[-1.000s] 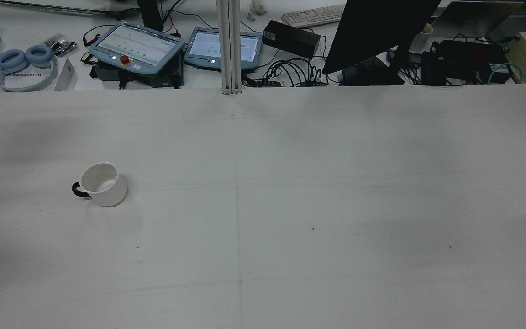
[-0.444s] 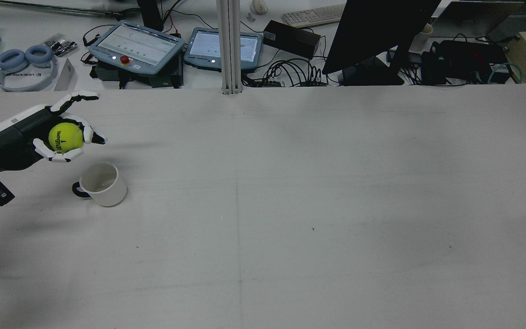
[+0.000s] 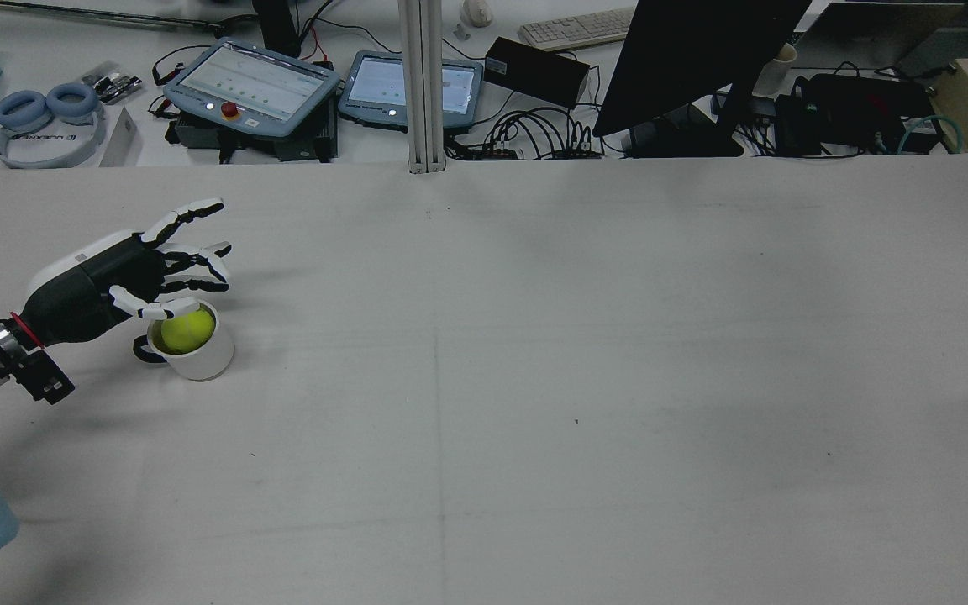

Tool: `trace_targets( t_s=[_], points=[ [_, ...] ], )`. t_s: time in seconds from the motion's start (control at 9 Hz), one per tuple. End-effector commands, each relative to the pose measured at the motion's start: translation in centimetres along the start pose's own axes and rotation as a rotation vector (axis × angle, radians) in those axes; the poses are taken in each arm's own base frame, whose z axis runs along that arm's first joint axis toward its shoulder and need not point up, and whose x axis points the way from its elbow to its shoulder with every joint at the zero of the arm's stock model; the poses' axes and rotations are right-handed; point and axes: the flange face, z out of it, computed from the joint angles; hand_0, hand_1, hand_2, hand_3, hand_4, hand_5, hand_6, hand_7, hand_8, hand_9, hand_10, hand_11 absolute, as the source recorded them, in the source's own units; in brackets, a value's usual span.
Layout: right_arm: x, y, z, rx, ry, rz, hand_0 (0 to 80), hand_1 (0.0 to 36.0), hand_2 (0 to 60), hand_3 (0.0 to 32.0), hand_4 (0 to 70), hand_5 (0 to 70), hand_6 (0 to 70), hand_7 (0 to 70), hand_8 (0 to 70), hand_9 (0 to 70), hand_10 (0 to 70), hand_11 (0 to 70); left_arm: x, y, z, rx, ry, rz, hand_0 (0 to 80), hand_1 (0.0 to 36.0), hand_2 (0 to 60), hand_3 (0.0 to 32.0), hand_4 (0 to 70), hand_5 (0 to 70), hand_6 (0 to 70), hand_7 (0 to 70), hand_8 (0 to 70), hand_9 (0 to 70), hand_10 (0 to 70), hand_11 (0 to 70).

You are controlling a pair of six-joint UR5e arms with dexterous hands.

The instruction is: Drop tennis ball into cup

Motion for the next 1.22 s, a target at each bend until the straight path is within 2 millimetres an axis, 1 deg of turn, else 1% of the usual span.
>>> trace_targets(
  t_s=[0.0, 0.11, 0.22, 0.33, 0.44, 0.56, 0.67, 0.78, 0.89, 1.0, 1.11],
  points=[
    [0.0, 0.1, 0.0, -0.002, 0.0, -0.001, 0.0, 0.0, 0.0, 0.0, 0.0, 0.0, 0.0, 0.0, 0.0, 0.0, 0.0, 0.0, -0.3, -0.5, 0.8, -0.005, 0.003, -0.014, 54.3, 27.2, 34.4, 32.0, 0.0, 15.0, 27.9, 9.0, 10.2, 0.4, 7.2, 12.9],
    [0.0, 0.1, 0.0, -0.003, 0.0, -0.001, 0.0, 0.0, 0.0, 0.0, 0.0, 0.0, 0.0, 0.0, 0.0, 0.0, 0.0, 0.0, 0.1, -0.5, 0.6, -0.005, 0.008, -0.042, 53.4, 26.9, 33.6, 32.0, 0.0, 13.2, 19.9, 10.1, 8.4, 0.6, 7.0, 12.6],
    [0.0, 0.2, 0.0, -0.005, 0.0, -0.001, 0.0, 0.0, 0.0, 0.0, 0.0, 0.0, 0.0, 0.0, 0.0, 0.0, 0.0, 0.0, 2.7, -1.2, 0.0, 0.008, 0.045, -0.063, 53.7, 27.8, 32.9, 32.0, 0.0, 11.7, 12.3, 11.5, 6.9, 0.9, 6.9, 12.6],
    [0.0, 0.2, 0.0, -0.005, 0.0, -0.001, 0.0, 0.0, 0.0, 0.0, 0.0, 0.0, 0.0, 0.0, 0.0, 0.0, 0.0, 0.0, 10.2, -3.0, -2.3, 0.046, 0.152, -0.025, 53.9, 27.9, 35.0, 32.0, 0.0, 13.4, 20.2, 10.1, 8.4, 0.8, 6.8, 12.5],
    [0.0, 0.2, 0.0, -0.005, 0.0, -0.001, 0.0, 0.0, 0.0, 0.0, 0.0, 0.0, 0.0, 0.0, 0.0, 0.0, 0.0, 0.0, 17.9, -4.0, -5.4, 0.069, 0.239, 0.029, 54.4, 28.7, 35.3, 32.0, 0.0, 12.7, 16.2, 10.8, 7.7, 0.8, 6.8, 12.5],
    [0.0, 0.2, 0.0, -0.005, 0.0, -0.001, 0.0, 0.0, 0.0, 0.0, 0.0, 0.0, 0.0, 0.0, 0.0, 0.0, 0.0, 0.0, 23.7, -5.0, -9.4, 0.104, 0.288, 0.07, 54.8, 28.9, 35.4, 32.0, 0.0, 12.7, 16.4, 11.4, 7.6, 0.9, 7.2, 13.0],
    [0.0, 0.2, 0.0, -0.005, 0.0, -0.001, 0.0, 0.0, 0.0, 0.0, 0.0, 0.0, 0.0, 0.0, 0.0, 0.0, 0.0, 0.0, 27.7, -6.4, -14.4, 0.165, 0.358, 0.097, 55.9, 30.1, 35.5, 32.0, 0.0, 12.1, 13.1, 13.3, 6.9, 1.2, 7.8, 14.0],
    [0.0, 0.2, 0.0, -0.005, 0.0, -0.001, 0.0, 0.0, 0.0, 0.0, 0.0, 0.0, 0.0, 0.0, 0.0, 0.0, 0.0, 0.0, 29.4, -8.2, -17.0, 0.216, 0.394, 0.105, 57.2, 29.9, 39.2, 32.0, 0.0, 16.9, 36.9, 10.1, 10.7, 1.2, 9.0, 15.9],
    [0.0, 0.1, 0.0, -0.003, 0.001, -0.001, 0.0, 0.0, 0.0, 0.0, 0.0, 0.0, 0.0, 0.0, 0.0, 0.0, 0.0, 0.0, 29.3, -8.6, -17.3, 0.223, 0.395, 0.101, 58.0, 30.4, 38.8, 31.2, 0.0, 16.9, 37.2, 11.6, 10.5, 1.7, 9.9, 17.2],
    [0.0, 0.1, 0.0, -0.003, 0.0, -0.001, 0.0, 0.0, 0.0, 0.0, 0.0, 0.0, 0.0, 0.0, 0.0, 0.0, 0.0, 0.0, 29.1, -9.3, -17.5, 0.236, 0.39, 0.097, 58.6, 29.5, 40.7, 31.2, 0.0, 20.9, 56.7, 8.4, 14.6, 1.7, 10.3, 17.9],
    [0.0, 0.2, 0.0, -0.005, 0.0, -0.001, 0.0, 0.0, 0.0, 0.0, 0.0, 0.0, 0.0, 0.0, 0.0, 0.0, 0.0, 0.0, 28.7, -10.4, -18.1, 0.261, 0.387, 0.091, 59.4, 31.3, 34.1, 31.6, 0.0, 15.0, 25.8, 14.1, 8.8, 2.9, 10.7, 18.4]
  ],
)
